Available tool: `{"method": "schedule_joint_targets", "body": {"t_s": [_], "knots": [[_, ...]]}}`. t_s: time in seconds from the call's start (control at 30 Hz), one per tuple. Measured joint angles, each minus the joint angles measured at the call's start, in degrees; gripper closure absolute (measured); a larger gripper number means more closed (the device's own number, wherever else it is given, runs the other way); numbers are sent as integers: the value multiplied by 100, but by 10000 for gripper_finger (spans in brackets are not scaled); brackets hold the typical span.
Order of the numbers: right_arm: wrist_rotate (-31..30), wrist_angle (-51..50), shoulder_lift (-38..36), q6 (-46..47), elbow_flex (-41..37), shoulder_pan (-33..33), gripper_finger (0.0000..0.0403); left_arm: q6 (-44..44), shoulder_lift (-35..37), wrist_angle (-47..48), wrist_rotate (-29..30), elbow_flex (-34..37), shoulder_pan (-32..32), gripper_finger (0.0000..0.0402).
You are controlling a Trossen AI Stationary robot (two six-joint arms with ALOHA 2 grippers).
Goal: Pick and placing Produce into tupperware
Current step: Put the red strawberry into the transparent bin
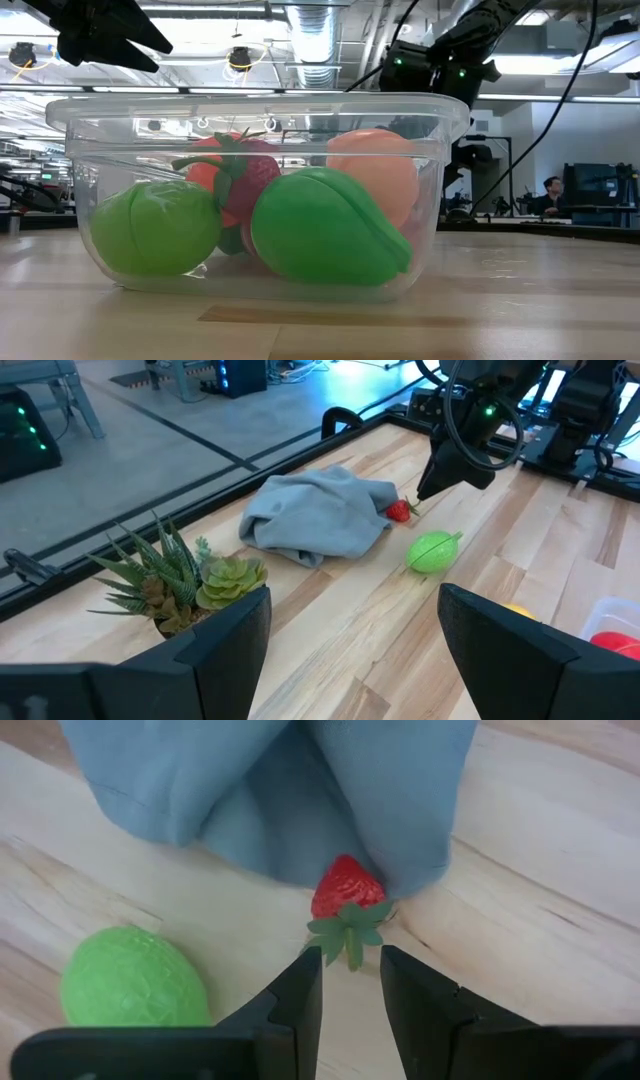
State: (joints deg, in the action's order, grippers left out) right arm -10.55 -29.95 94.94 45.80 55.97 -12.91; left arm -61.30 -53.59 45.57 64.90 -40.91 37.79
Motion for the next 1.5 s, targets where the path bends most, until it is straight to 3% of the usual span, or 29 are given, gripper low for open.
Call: {"method": "schedule_joint_targets", "body": {"t_s": [0.3,1.5], "knots": [[0,350,0,226,-384,167,276,0,1,-1,0,0,1,123],[-131,630,2,175,-387,26,302,-82,1,-1,-7,0,-1,123]]}}
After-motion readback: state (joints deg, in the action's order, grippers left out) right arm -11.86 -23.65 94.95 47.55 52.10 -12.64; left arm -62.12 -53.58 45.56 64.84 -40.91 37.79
